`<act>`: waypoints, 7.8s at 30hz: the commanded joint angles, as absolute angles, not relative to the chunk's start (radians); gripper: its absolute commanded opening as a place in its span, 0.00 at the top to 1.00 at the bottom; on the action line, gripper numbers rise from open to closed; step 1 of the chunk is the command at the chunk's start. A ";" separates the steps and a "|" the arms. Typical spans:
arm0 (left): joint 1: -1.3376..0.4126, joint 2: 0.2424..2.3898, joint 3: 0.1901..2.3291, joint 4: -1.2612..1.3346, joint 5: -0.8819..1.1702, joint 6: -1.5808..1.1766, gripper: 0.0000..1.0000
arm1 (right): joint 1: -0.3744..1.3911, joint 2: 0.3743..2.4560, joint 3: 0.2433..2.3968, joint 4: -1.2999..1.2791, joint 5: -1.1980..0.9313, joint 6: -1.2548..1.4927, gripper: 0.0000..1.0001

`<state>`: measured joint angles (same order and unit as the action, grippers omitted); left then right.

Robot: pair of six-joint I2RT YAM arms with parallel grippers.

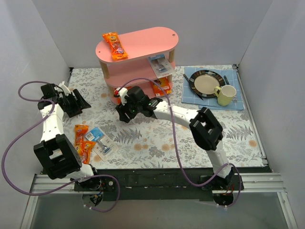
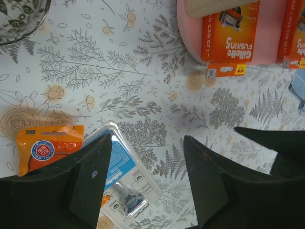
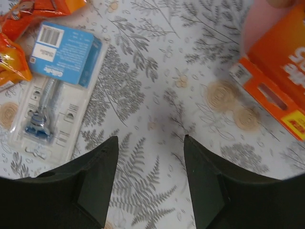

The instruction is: Place and organize the shaving razors onto the shelf

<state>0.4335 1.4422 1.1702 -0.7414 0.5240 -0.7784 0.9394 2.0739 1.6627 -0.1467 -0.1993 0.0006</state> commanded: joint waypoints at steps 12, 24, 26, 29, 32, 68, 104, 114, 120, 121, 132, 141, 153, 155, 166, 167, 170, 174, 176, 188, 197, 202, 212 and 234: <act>0.474 1.259 1.261 -0.761 0.425 -0.848 0.33 | 1.178 2.319 1.937 -0.120 -0.163 0.158 0.33; 0.488 1.166 1.181 -0.781 0.425 -0.851 0.32 | 1.246 2.419 1.996 -0.155 0.029 0.230 0.41; 0.488 1.157 1.167 -0.781 0.426 -0.853 0.32 | 1.252 2.430 2.000 -0.155 0.052 0.227 0.41; 0.491 1.143 1.155 -0.776 0.429 -0.859 0.32 | 1.264 2.451 2.009 -0.146 0.067 0.207 0.42; 0.491 1.137 1.144 -0.778 0.433 -0.864 0.32 | 1.275 2.460 2.017 -0.135 0.090 0.189 0.44; 0.130 0.991 0.643 -0.250 1.212 -1.144 0.28 | 0.879 1.773 1.508 -0.267 0.151 0.591 0.99; -0.117 1.367 0.834 -0.026 1.163 -1.309 1.00 | 0.930 1.852 1.720 -0.244 0.328 0.491 0.99; -0.074 1.275 0.891 -0.041 1.270 -1.287 1.00 | 0.833 1.574 1.505 -0.144 0.091 0.150 0.48; -0.011 1.296 0.933 -0.052 1.347 -1.311 1.00 | 0.799 1.376 1.439 -0.233 0.080 -0.017 0.43; -0.003 1.299 0.934 -0.045 1.373 -1.319 1.00 | 0.798 1.347 1.439 -0.244 0.083 -0.044 0.43; 0.060 1.420 1.005 0.080 1.474 -1.445 1.00 | 0.683 1.193 1.324 -0.210 0.100 -0.137 0.40; 0.136 1.609 1.161 0.054 1.476 -1.525 1.00 | 0.670 1.235 1.330 -0.173 0.072 -0.121 0.41; 0.153 1.854 1.449 0.022 1.483 -1.532 0.99 | 0.667 1.238 1.293 -0.176 0.090 -0.112 0.41; 0.153 1.887 1.469 0.015 1.482 -1.531 0.99 | 0.667 1.241 1.292 -0.175 0.095 -0.114 0.41; 0.178 1.954 1.505 -0.032 1.456 -1.534 0.93 | 0.667 1.270 1.293 -0.158 0.103 -0.115 0.41; 0.181 1.959 1.508 -0.046 1.453 -1.534 0.92 | 0.667 1.272 1.295 -0.156 0.103 -0.115 0.41; 0.183 1.970 1.516 -0.058 1.442 -1.531 0.89 | 0.667 1.284 1.305 -0.155 0.103 -0.117 0.41; 0.183 1.979 1.523 -0.090 1.428 -1.526 0.80 | 0.667 1.295 1.310 -0.153 0.109 -0.123 0.41; 0.183 1.979 1.525 -0.106 1.419 -1.528 0.76 | 0.667 1.298 1.310 -0.153 0.110 -0.123 0.41; 0.195 1.928 1.508 -0.199 1.349 -1.451 0.54 | 0.667 1.304 1.313 -0.147 0.106 -0.118 0.41; 0.196 1.848 1.517 -0.366 1.214 -1.322 0.51 | 0.666 1.302 1.312 -0.143 0.104 -0.120 0.41; 0.196 1.798 1.499 -0.458 1.111 -1.229 0.50 | 0.666 1.298 1.308 -0.144 0.100 -0.120 0.41; 0.201 1.681 1.480 -0.578 0.927 -1.092 0.50 | 0.666 1.282 1.293 -0.144 0.103 -0.120 0.41; 0.143 1.695 1.383 -0.430 1.092 -1.134 1.00 | 0.667 1.259 1.243 -0.133 0.112 -0.132 0.41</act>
